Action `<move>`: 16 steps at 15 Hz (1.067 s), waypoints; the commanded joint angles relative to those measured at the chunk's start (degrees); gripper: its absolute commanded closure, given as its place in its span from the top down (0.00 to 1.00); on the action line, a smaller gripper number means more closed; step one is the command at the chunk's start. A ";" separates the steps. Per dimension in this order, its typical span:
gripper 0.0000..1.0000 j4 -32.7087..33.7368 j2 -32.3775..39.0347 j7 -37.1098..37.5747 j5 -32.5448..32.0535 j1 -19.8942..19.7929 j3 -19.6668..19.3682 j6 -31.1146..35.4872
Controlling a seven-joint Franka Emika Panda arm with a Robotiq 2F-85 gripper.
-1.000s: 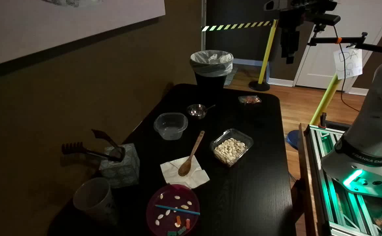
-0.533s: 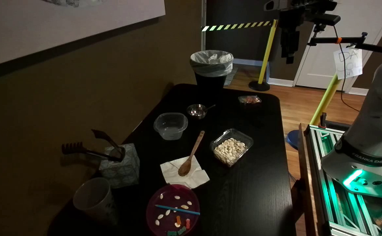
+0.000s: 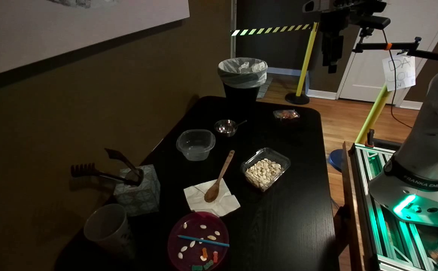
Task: Pick up the wooden spoon and place it on the empty clear bowl
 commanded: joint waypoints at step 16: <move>1.00 0.91 13.90 9.73 -0.93 9.16 16.73 12.45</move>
